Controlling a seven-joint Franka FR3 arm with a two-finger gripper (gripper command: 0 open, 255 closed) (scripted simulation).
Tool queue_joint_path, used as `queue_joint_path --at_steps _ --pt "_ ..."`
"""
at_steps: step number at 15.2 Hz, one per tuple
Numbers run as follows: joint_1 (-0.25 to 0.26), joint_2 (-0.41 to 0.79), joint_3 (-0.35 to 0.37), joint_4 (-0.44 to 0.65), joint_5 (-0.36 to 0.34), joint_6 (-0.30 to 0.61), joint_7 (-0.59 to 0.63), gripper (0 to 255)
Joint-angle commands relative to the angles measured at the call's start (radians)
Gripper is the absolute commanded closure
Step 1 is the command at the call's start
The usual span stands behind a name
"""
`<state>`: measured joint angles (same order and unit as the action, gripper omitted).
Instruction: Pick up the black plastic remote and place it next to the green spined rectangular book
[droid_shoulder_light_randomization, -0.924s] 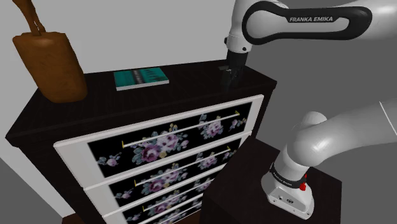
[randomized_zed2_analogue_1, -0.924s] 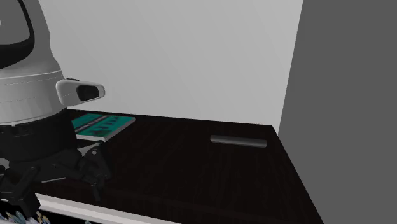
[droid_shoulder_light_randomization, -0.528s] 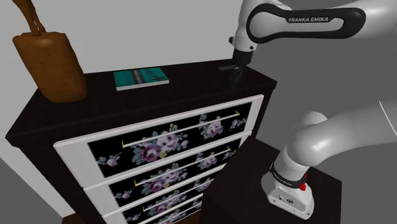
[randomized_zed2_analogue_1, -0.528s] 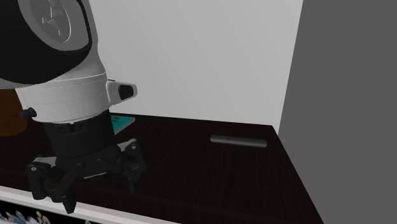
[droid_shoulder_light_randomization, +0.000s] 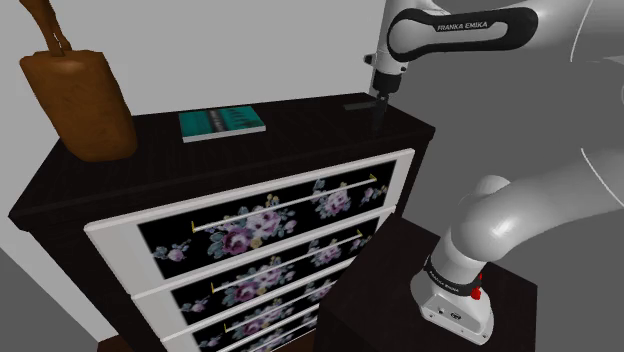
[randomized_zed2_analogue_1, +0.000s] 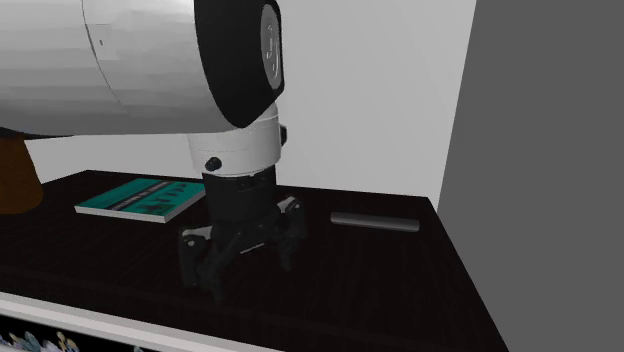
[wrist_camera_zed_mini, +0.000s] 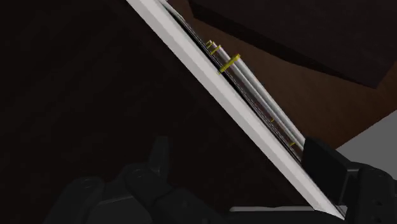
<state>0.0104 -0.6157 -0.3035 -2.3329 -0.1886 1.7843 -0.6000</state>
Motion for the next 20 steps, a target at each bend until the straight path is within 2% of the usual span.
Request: queue_joint_path --at_steps 1,6,10,13,16,20 --pt "0.007 0.048 -0.056 0.038 -0.018 0.02 -0.104 0" --pt "0.042 0.199 -0.185 0.168 -0.015 0.062 -0.345 0" --pt "0.076 0.349 -0.286 0.302 0.036 0.086 -0.551 0" --pt "0.093 0.482 -0.356 0.419 0.11 0.091 -0.717 0" --pt "0.083 0.635 -0.407 0.556 0.215 0.079 -0.889 0" --pt "0.004 0.851 -0.419 0.774 0.37 0.025 -1.101 0"
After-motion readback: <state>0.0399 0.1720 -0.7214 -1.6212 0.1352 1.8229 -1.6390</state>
